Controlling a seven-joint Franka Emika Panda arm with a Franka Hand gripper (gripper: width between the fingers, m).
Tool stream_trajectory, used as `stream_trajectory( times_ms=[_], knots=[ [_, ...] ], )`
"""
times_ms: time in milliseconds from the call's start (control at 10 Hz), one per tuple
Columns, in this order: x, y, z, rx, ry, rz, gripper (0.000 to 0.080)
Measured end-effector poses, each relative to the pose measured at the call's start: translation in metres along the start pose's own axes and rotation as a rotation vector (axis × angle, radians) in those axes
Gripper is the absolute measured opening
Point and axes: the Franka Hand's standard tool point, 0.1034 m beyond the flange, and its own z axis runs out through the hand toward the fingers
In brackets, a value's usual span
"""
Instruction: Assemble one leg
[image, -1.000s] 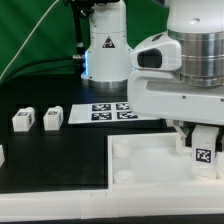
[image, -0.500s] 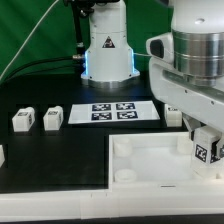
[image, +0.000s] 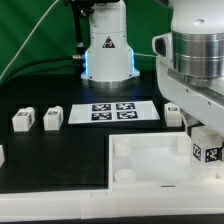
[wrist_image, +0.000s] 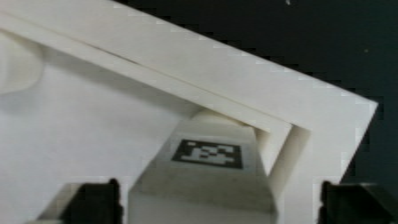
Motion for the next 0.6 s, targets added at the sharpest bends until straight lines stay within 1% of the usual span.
stream_trajectory(
  times_ms=[100, 200, 400, 600],
  knots=[
    [0.0002, 0.0000, -0.0001, 0.000, 0.000, -0.010, 0.0612],
    [0.0018, 0.0000, -0.0006, 0.000, 0.002, -0.092, 0.0639],
    [0.0027, 0.0005, -0.0005, -0.002, 0.003, -0.367, 0.0648],
    [0.0017, 0.0008, 0.0002, -0.004, 0.003, -0.542, 0.0649]
  ],
)
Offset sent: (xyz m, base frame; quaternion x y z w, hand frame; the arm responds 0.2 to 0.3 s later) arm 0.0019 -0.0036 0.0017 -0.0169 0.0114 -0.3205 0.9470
